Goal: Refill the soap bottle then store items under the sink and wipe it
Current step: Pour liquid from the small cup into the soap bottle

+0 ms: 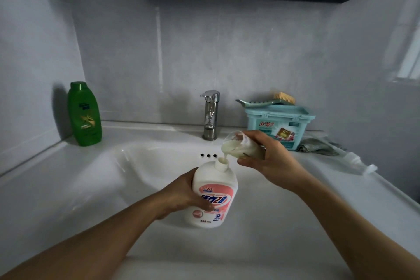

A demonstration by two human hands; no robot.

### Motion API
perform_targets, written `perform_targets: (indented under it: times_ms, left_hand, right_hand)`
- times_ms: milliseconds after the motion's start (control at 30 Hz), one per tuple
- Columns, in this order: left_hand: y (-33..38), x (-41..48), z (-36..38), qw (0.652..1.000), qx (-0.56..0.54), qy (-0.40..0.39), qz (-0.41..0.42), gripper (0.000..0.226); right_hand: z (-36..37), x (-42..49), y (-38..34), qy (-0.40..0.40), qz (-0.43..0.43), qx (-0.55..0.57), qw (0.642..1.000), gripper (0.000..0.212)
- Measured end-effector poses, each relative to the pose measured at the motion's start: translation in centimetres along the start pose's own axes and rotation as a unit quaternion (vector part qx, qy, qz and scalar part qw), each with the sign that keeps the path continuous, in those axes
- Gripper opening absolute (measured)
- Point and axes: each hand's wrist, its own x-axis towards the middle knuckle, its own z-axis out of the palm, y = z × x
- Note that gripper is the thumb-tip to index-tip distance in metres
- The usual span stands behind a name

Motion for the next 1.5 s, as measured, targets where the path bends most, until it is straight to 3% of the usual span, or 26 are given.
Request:
perform_targets:
  times_ms: [1500]
  left_hand:
    - [-0.28, 0.04, 0.01, 1.000, 0.003, 0.007, -0.015, 0.070]
  right_hand:
    - [0.10, -0.01, 0.11, -0.012, 0.005, 0.005, 1.000, 0.054]
